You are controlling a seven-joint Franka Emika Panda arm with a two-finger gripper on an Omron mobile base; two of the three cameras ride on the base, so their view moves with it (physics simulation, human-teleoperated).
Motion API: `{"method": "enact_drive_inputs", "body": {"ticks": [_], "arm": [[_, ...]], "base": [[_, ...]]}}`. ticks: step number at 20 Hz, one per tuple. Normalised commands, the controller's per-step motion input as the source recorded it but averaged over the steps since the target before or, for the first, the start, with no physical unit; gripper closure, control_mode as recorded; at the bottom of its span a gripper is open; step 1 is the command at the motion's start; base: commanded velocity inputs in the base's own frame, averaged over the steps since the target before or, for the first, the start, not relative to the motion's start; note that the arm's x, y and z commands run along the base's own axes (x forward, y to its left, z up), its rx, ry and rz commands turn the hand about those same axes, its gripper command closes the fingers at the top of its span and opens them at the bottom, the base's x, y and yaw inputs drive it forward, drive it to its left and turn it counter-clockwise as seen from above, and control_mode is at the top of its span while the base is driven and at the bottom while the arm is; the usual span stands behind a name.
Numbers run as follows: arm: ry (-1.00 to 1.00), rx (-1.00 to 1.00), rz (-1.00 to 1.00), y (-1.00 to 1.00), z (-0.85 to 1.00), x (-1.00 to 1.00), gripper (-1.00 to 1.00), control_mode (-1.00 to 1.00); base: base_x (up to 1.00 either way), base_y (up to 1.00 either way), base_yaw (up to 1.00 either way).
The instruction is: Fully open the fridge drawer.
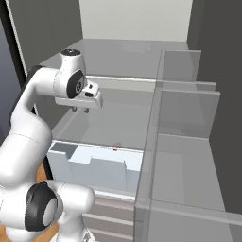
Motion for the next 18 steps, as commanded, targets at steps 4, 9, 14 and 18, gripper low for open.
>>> {"method": "enact_drive_inputs", "body": {"ticks": [4, 9, 14, 18], "arm": [[0.00, 0.00, 0.00, -0.33, -0.18, -0.16, -1.00, -1.00], [-0.01, 0.02, 0.00, -0.56, -0.30, -0.23, -1.00, -1.00], [0.00, -0.08, 0.02, -0.02, -0.23, -0.01, -1.00, -1.00], [0.00, -0.08, 0.04, 0.00, -0.17, 0.00, -1.00, -1.00]], "base": [[0.00, 0.00, 0.00], [0.00, 0.00, 0.00], [0.00, 0.00, 0.00], [0.00, 0.00, 0.00]]}}
